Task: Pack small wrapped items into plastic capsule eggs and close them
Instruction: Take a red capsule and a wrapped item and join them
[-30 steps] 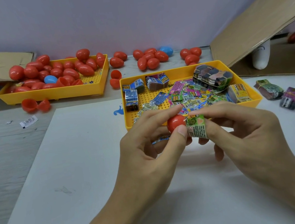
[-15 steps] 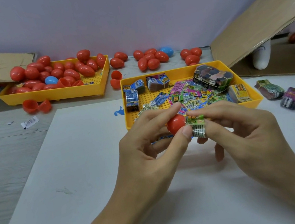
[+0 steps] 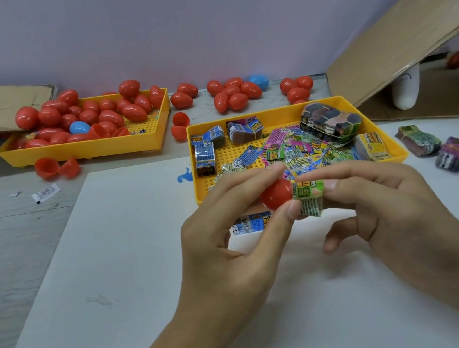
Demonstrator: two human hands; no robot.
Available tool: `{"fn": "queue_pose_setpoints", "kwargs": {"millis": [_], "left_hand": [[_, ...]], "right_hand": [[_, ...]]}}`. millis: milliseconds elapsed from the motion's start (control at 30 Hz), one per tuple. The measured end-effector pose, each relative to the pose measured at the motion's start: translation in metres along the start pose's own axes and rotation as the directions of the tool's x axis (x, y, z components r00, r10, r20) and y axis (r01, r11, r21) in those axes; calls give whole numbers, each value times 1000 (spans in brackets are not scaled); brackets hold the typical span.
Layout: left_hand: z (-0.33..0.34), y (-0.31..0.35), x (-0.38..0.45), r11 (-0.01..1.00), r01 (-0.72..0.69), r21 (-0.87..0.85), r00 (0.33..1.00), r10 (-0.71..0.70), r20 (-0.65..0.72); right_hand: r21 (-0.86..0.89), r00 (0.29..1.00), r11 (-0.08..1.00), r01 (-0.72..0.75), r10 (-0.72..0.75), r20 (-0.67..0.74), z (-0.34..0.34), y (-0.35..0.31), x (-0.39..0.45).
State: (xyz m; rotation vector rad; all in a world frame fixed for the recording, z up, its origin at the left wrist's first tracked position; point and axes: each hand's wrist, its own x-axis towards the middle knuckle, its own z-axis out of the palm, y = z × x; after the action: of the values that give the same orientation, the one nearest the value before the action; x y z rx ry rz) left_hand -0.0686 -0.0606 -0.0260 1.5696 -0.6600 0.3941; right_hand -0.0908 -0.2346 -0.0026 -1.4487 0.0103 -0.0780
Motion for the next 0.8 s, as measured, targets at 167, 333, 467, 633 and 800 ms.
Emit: {"fn": "queue_pose_setpoints", "kwargs": {"millis": [167, 333, 467, 633, 800], "left_hand": [[0, 2, -1, 994, -72, 78, 997, 72, 7], [1, 5, -1, 981, -123, 151, 992, 120, 27], [1, 6, 0, 981, -90, 171, 995, 83, 47], [1, 6, 0, 987, 1, 158, 999, -9, 52], [2, 7, 0, 987, 60, 147, 994, -72, 76]], "right_hand": [[202, 974, 958, -204, 180, 135, 0, -5, 3], [193, 959, 956, -223, 179, 219, 1, -8, 1], [145, 966, 967, -209, 182, 181, -1, -6, 0], [150, 965, 960, -238, 217, 145, 2, -6, 0], [183, 949, 935, -303, 279, 147, 3, -5, 1]]}}
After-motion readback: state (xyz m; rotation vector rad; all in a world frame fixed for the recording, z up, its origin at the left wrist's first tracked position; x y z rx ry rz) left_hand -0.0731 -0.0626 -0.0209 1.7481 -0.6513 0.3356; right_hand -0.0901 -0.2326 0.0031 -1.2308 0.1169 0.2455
